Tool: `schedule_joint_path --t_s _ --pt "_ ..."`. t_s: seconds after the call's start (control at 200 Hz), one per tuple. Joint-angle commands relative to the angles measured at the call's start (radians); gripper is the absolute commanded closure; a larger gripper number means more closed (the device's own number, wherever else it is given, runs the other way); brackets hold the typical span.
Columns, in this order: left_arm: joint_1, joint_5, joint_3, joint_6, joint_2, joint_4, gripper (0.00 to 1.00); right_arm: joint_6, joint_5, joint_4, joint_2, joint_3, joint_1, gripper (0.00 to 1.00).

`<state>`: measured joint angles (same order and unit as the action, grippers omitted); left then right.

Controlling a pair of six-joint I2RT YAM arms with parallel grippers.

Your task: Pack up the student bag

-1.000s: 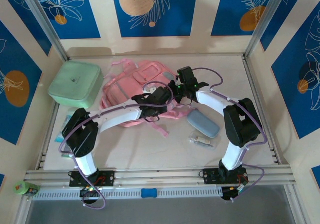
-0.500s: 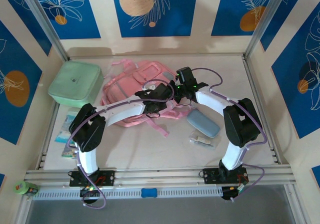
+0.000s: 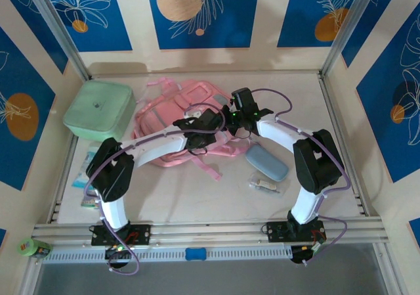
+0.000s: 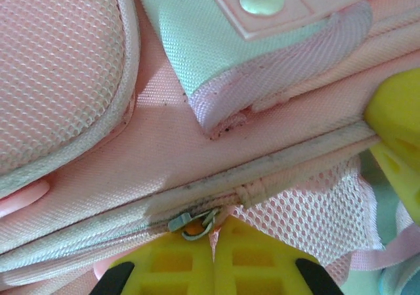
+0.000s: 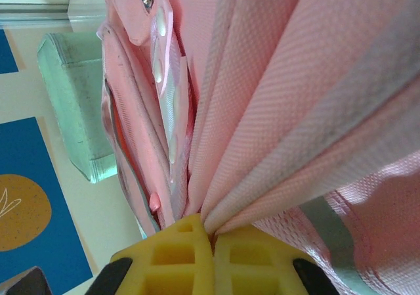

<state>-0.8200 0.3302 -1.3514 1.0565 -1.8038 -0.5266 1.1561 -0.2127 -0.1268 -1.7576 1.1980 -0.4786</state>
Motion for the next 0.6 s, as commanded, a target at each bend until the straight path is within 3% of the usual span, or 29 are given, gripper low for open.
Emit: schedule_joint_path --t_s 0.0,0.39,0.595 --pt "0.019 -0.021 0.041 -0.030 0.078 0.063 1.00 -0.028 -0.062 0.009 0.028 0.039 -0.014 1.00" --pt "0.040 -0.096 0.287 -0.152 0.277 0.039 1.00 -0.082 -0.067 -0.054 0.001 0.095 0.005 1.00" --pt "0.080 -0.093 0.339 -0.203 0.300 -0.004 1.00 -0.083 -0.065 -0.055 0.002 0.093 -0.001 1.00"
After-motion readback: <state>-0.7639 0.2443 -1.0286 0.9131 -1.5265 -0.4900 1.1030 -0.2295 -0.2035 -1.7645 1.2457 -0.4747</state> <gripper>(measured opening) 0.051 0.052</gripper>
